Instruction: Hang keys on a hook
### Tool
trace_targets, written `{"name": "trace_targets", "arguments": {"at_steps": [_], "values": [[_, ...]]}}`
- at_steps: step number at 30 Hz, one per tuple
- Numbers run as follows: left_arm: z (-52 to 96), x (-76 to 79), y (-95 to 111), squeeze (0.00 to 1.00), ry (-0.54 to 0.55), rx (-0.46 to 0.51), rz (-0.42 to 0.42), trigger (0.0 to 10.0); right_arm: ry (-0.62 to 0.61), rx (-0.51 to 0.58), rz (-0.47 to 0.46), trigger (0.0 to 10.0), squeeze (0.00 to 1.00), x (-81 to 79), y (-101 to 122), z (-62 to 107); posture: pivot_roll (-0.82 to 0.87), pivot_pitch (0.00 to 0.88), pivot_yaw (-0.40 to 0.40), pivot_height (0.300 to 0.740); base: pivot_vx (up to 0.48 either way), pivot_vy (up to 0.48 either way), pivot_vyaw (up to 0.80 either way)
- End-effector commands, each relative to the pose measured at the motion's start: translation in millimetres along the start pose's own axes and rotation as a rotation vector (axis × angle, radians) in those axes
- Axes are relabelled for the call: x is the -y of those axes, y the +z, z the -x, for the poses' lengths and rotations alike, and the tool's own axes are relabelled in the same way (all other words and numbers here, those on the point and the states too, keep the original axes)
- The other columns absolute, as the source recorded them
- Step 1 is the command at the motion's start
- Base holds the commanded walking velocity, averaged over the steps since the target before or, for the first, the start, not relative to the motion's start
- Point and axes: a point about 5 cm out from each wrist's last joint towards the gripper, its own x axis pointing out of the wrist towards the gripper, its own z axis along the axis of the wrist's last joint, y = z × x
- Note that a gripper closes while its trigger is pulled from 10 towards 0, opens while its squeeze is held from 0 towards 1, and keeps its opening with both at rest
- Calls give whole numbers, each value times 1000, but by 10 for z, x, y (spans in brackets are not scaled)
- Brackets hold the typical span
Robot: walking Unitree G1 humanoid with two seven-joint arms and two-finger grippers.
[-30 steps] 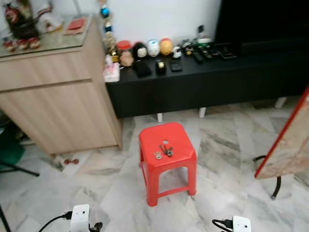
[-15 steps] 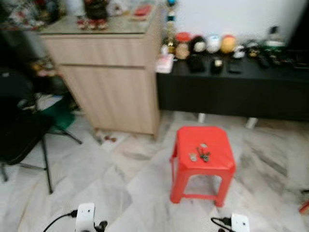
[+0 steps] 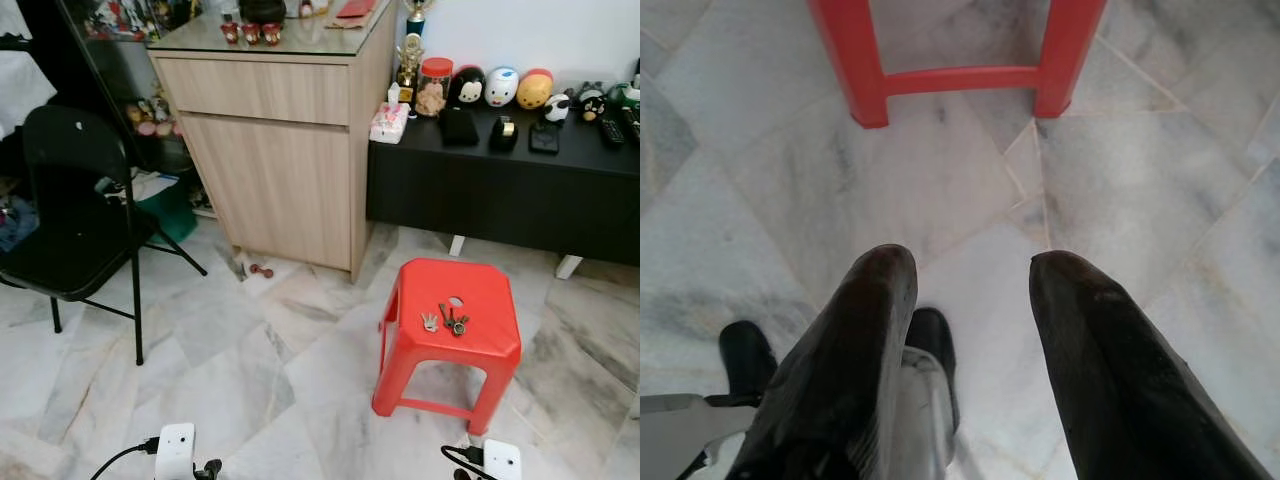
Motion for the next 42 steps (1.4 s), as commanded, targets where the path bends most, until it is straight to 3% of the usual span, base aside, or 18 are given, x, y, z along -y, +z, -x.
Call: {"name": "trace_targets", "arguments": {"at_steps": [1, 8, 20, 32, 39, 42], "values": [[18, -19, -75, 0, 2, -20, -5, 10000, 2, -5, -9, 10000, 0, 3, -37, 11, -16, 64, 70, 740, 277, 0, 0], [15, 22, -83, 0, -5, -25, -2, 10000, -8, -4, -1, 10000, 0, 40, -39, 15, -17, 53, 65, 740, 280, 0, 0], [-9, 36, 6, 0, -7, -11, 0, 10000, -26, -8, 17, 10000, 0, -74, -14, -5, -17, 28, 59, 740, 322, 0, -173], [-3, 14, -9, 0, -3, -12, -1, 10000, -34, -8, 36, 10000, 0, -4, -55, 14, -18, 27, 57, 740, 328, 0, -183], [-1, 6, -6, 0, 3, -3, 2, 10000, -18, 87, 19, 10000, 0, -12, 158, -20, -12, 39, 53, 740, 83, 0, 0], [4, -13, -14, 0, 6, -3, 5, 10000, 32, 175, 48, 10000, 0, -156, 385, -54, -16, 43, 53, 740, 0, 0, 0]]}}
